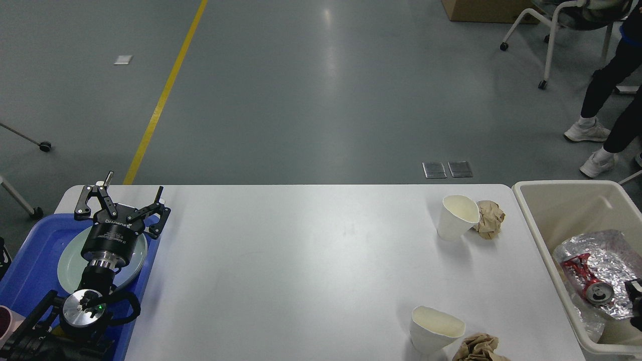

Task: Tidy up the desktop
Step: 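Lower the foil tray into the bin and release it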

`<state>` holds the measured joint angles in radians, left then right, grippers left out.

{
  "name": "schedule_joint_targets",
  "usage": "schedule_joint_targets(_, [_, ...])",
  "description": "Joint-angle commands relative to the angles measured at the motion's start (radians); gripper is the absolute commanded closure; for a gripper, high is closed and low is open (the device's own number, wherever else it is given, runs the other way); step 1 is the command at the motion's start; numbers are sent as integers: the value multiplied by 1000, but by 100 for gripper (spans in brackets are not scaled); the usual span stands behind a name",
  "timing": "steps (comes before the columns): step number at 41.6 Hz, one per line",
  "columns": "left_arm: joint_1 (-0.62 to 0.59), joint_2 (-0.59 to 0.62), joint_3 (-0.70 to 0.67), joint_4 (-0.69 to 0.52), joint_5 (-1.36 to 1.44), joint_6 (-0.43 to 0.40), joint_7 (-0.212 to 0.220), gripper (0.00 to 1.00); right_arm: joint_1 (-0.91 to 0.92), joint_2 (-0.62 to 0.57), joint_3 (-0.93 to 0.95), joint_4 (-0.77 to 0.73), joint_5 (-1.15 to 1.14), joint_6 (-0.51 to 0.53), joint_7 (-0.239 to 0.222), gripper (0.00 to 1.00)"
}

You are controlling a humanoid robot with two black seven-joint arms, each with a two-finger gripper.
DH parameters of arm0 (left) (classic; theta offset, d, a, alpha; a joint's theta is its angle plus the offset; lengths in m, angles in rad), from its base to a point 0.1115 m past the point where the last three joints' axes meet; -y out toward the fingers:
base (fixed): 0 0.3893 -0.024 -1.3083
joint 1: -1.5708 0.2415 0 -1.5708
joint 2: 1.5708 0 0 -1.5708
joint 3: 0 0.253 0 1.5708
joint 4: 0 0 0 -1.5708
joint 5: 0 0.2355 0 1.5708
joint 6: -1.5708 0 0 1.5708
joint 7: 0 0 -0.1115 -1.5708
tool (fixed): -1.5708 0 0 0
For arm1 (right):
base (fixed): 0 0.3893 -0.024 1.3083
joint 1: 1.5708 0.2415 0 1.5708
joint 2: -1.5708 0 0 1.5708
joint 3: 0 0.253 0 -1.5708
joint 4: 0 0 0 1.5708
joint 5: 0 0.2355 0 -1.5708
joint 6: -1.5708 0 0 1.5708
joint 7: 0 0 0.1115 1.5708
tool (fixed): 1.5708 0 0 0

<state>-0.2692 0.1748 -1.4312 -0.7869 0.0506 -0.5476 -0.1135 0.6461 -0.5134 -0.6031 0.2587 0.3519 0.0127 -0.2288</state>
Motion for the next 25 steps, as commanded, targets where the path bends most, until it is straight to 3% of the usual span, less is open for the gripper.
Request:
schedule_joint_targets(1, [-1, 0, 0, 0, 0, 0, 0, 4, -66, 108, -17, -93, -4, -39, 0, 100])
schedule_joint_targets(19, [-1, 0, 0, 0, 0, 0, 0, 4, -77, 174, -46, -130, -4, -103, -1, 100])
schedule_joint_targets(20, [-1, 0, 0, 0, 0, 0, 0, 4, -77, 174, -46, -130, -4, -109, -1, 96])
schedule_joint_targets(24, [-1, 0, 0, 0, 0, 0, 0, 4, -72, 173, -49, -133, -4, -177, -1, 23])
schedule_joint_targets(25, [-1, 0, 0, 0, 0, 0, 0, 4, -74, 173, -47, -133, -4, -216, -1, 0])
